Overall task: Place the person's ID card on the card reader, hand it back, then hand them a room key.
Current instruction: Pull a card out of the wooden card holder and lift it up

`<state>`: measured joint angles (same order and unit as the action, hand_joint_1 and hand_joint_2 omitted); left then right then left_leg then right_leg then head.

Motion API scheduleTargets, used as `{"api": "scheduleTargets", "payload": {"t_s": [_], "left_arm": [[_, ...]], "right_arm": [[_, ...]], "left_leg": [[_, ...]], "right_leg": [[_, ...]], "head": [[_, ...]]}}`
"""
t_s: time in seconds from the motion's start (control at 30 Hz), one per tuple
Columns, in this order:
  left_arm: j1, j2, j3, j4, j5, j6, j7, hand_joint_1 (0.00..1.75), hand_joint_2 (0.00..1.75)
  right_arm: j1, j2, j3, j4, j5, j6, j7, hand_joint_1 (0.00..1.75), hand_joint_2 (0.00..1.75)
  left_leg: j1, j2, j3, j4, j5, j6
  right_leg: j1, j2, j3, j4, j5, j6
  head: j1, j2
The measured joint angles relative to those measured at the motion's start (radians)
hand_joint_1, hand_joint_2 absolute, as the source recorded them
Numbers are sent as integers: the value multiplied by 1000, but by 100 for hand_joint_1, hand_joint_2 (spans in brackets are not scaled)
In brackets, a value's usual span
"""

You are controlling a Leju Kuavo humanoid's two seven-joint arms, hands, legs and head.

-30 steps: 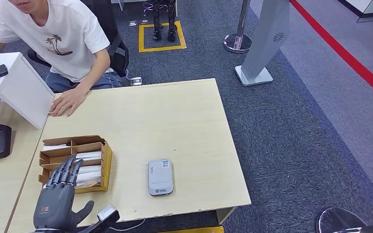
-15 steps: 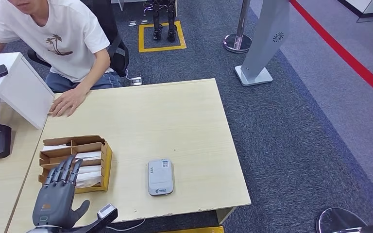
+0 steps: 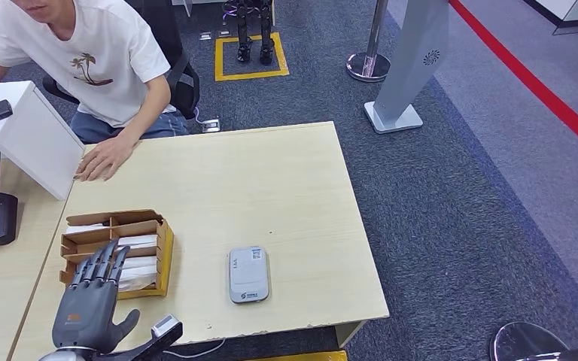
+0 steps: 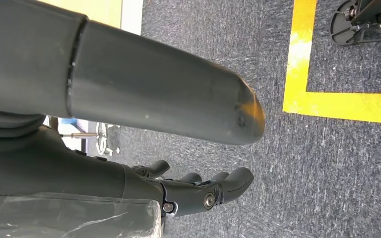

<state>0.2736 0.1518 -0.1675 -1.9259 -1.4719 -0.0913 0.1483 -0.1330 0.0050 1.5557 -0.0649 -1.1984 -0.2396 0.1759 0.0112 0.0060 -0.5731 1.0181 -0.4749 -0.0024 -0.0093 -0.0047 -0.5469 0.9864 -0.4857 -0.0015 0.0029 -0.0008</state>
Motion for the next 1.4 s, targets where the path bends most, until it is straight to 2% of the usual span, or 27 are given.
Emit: {"api": "scheduleTargets", "payload": {"t_s": [0.37,0.9,1.1,1.4], "left_arm": [[-3,16,8,6,-1,-54,3,0,175],[24,25,28,5,-12,-66,17,0,175],[39,5,62,4,-44,-63,26,0,175],[39,-57,123,4,-66,-65,16,0,175]], "right_arm": [[0,0,0,0,11,0,0,0,0],[0,0,0,0,7,0,3,0,0],[0,0,0,0,-3,-1,3,0,0],[0,0,0,0,-4,-1,12,0,0]], "left_leg": [[0,0,0,0,0,0],[0,0,0,0,0,0],[0,0,0,0,0,0],[0,0,0,0,0,0]], "right_leg": [[0,0,0,0,0,0],[0,0,0,0,0,0],[0,0,0,0,0,0],[0,0,0,0,0,0]], "head": [[0,0],[0,0],[0,0],[0,0]]}}
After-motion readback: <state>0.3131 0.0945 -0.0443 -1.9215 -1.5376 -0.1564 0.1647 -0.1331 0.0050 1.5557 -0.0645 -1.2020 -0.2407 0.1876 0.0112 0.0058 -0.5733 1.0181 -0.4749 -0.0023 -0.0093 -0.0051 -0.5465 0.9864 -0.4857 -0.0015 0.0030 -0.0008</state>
